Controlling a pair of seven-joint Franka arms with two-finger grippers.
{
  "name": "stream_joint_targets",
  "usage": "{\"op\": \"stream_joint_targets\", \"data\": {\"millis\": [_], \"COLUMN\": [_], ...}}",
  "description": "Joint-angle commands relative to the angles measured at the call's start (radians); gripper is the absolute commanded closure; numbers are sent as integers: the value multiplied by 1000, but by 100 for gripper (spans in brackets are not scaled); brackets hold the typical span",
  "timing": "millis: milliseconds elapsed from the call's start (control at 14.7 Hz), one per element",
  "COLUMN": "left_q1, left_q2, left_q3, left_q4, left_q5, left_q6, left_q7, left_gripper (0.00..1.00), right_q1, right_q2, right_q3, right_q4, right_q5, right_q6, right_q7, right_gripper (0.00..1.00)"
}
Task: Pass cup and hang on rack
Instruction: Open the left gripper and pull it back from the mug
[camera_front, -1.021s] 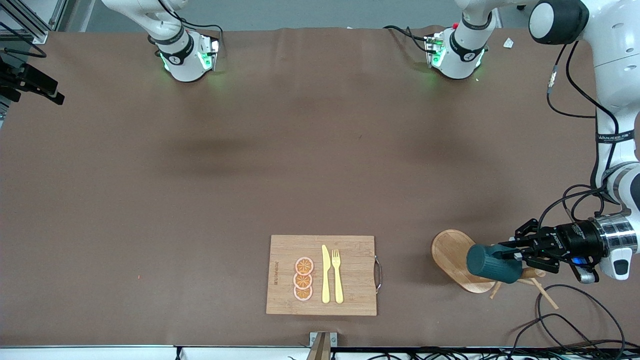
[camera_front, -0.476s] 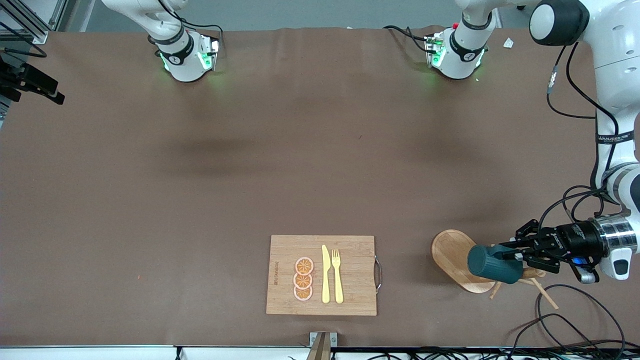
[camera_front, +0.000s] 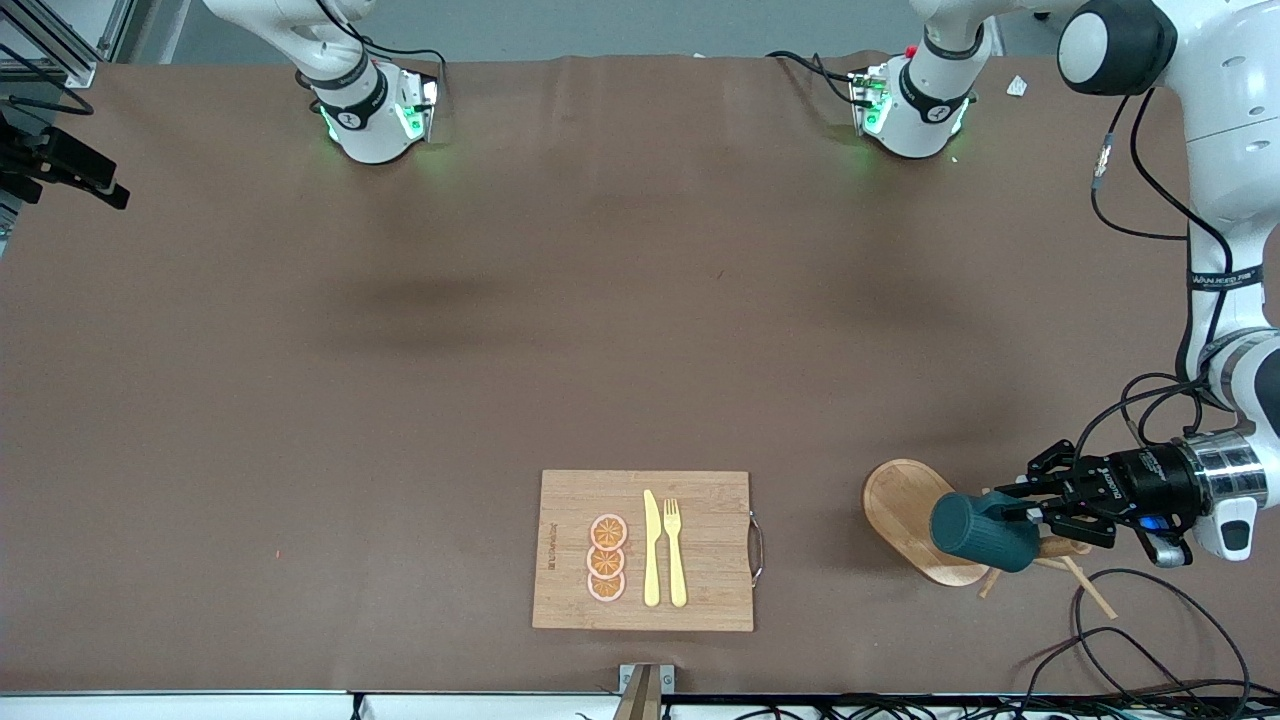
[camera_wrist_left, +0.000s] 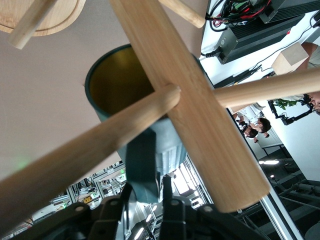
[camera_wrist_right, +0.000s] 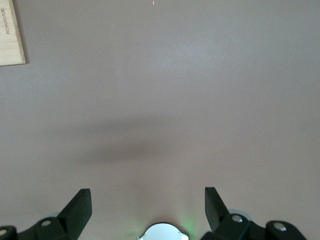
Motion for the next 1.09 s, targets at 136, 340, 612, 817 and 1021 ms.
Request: {"op": "stream_joint_targets", "data": {"millis": [136,340,612,817,1021], "left_q1": [2,-8,-63,-151,-203], "left_q2": [-15,-58,-162,-250,-322], "left_q3": [4,2,-7,-8,-12], "left_q4": [6,6,4,-1,-7], "left_q5": [-10,32,209,424,584], "left_q6": [-3,-9,-9,-9,-12], "left_q7": [55,52,53,52,55], "left_gripper": [0,0,0,0,0], "right_q1": [4,4,4,4,4], "right_q2": [-19,-19,-19,-19,-19], "right_q3": [-2,-2,0,0,0], "right_q4": [-9,-9,-10,-10,-10], "right_q5": [11,11,11,11,11], "right_q6": [-6,-6,-6,-6,-7], "right_q7": [5,5,5,5,-2], "right_gripper": [0,0,0,0,0]}}
